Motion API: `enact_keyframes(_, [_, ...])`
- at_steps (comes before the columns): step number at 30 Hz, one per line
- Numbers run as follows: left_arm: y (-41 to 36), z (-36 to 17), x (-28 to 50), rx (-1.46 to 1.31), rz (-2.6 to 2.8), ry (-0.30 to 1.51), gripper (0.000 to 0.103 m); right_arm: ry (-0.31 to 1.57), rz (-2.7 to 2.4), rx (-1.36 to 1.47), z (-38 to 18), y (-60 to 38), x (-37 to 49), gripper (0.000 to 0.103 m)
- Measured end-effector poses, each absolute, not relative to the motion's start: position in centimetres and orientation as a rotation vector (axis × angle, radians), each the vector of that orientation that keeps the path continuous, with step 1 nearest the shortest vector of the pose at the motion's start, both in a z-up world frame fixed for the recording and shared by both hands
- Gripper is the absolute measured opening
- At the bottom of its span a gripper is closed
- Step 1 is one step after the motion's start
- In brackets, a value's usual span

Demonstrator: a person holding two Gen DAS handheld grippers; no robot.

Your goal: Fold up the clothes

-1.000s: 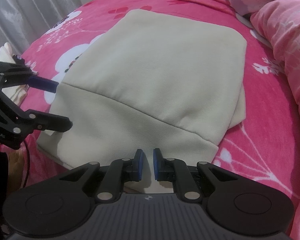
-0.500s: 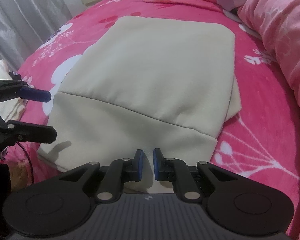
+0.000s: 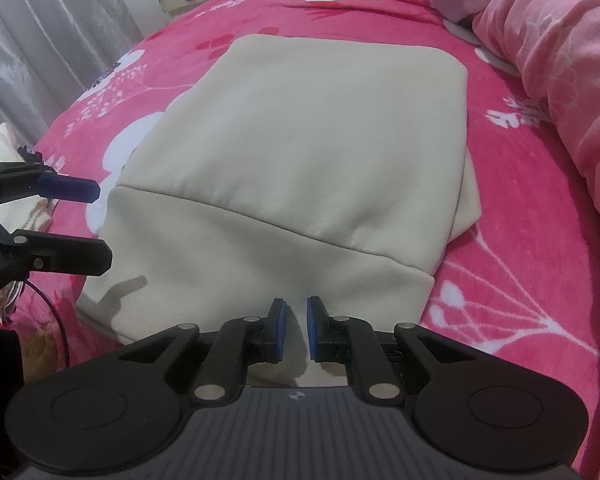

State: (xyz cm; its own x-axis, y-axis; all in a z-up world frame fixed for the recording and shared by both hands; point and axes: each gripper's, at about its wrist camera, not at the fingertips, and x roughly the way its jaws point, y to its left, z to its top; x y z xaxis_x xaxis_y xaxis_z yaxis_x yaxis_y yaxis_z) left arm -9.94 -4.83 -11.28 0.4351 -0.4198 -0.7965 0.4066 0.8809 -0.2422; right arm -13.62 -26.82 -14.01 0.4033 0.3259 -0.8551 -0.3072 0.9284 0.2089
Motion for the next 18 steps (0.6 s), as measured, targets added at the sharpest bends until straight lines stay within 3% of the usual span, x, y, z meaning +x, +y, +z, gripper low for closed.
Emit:
enact_keyframes(8, [-4.0,-10.8,-9.3,-0.052,-0.516,0.992,0.103,1.068,0.397,0.018,-13.5,-26.9,-13.9,0.015])
enact_keyframes(11, [-3.8,-9.4,-8.0,-0.037,-0.52,0.969,0.103,1.021,0.375,0.049,-11.6,-27.8,-14.3,0.041])
enact_keyframes(18, [-8.7,-5.8,-1.5,0.085,-0.764,1.011,0.103,0.976,0.19,0.146,-9.9,-33.0,-13.3,0.042])
